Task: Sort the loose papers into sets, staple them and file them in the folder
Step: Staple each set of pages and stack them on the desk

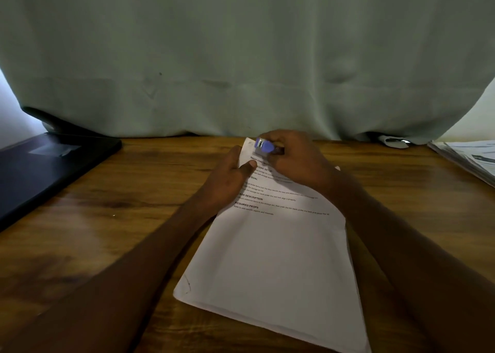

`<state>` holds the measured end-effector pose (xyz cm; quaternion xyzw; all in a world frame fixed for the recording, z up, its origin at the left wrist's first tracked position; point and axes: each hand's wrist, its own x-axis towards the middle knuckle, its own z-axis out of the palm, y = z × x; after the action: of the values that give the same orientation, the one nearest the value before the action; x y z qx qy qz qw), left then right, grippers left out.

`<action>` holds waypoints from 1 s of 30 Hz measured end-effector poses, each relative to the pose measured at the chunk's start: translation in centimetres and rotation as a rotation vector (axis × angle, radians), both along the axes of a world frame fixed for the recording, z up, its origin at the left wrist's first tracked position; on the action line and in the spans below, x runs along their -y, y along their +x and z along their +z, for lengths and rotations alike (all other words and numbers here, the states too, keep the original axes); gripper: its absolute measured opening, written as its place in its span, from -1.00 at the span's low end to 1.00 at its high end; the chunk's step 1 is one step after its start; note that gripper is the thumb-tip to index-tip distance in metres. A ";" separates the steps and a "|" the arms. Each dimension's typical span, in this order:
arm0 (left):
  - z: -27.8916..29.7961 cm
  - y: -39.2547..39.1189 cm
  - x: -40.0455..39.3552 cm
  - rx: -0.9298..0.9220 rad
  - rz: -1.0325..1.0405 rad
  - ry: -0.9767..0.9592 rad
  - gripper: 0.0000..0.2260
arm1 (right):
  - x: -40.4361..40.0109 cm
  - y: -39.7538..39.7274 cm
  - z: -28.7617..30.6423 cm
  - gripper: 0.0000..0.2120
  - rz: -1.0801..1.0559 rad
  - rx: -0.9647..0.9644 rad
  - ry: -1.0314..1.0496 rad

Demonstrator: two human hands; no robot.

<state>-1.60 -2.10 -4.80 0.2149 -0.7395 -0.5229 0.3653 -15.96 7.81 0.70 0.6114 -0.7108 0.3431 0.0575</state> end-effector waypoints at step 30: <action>2.2 2.0 1.1 -0.324 0.055 0.342 -0.73 | -0.4 -3.4 0.0 -0.75 0.109 1.150 -0.461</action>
<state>0.43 -3.25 -2.59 0.2069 -0.5658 -0.6582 0.4515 -19.36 8.24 0.67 0.3362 -0.5034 0.7645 -0.2215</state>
